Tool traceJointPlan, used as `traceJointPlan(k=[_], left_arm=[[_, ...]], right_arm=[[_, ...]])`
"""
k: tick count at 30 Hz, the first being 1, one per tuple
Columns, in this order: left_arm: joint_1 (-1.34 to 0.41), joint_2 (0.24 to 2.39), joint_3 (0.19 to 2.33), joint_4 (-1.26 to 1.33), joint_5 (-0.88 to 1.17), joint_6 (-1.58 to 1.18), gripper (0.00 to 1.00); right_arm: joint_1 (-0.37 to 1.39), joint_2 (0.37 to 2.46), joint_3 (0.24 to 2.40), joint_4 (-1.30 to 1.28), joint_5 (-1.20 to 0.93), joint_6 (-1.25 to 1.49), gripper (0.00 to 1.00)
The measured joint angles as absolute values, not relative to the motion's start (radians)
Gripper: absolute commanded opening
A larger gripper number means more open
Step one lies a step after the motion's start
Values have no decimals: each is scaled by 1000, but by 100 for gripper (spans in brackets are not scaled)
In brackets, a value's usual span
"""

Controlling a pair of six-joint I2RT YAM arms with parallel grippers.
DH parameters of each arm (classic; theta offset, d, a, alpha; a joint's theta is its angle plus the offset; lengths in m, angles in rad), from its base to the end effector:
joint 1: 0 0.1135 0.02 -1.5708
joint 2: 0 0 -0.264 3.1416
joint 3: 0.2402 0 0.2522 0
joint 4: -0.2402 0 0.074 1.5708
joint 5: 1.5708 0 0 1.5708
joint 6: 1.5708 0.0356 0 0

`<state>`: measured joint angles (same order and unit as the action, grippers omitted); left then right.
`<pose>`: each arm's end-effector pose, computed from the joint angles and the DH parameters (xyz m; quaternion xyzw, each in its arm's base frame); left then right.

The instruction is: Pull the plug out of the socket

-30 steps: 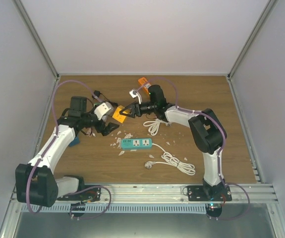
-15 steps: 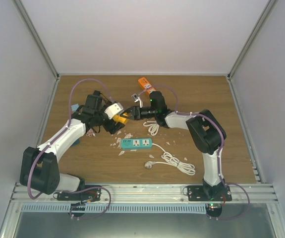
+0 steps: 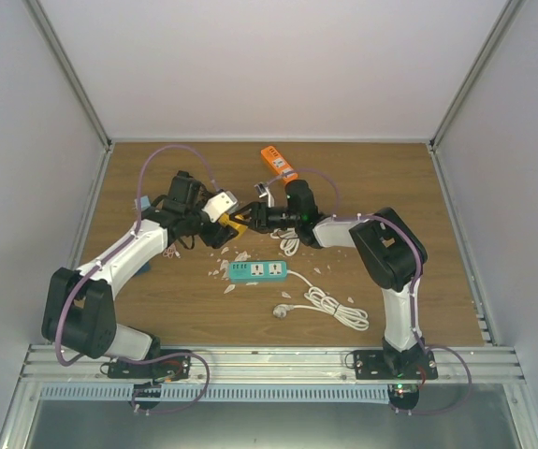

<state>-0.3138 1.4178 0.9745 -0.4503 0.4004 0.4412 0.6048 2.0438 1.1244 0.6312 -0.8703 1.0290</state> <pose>0.2751 -0.1039 0.2403 0.4021 0.8349 -0.1665 0.3368 0.3378 0.2666 0.1625 -0.0936 0.7634 0.6267 0.1251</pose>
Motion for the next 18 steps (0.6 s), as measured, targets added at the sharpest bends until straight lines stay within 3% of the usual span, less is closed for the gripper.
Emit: traceJointPlan(k=[5, 11, 13, 14, 18], left_arm=[[-315, 1428, 978, -434, 381, 445, 85], [-321, 1451, 981, -427, 364, 442, 68], [-326, 1453, 984, -429, 362, 439, 59], [-328, 1453, 984, -429, 360, 440, 53], [-330, 1453, 984, -425, 358, 441, 44]], right_arm=[[606, 2044, 1122, 674, -883, 1113, 18], [606, 2044, 1113, 719, -877, 1165, 22], [605, 2044, 1109, 725, -870, 1169, 34], [605, 2044, 1106, 726, -865, 1176, 45], [599, 2041, 1099, 729, -861, 1176, 75]])
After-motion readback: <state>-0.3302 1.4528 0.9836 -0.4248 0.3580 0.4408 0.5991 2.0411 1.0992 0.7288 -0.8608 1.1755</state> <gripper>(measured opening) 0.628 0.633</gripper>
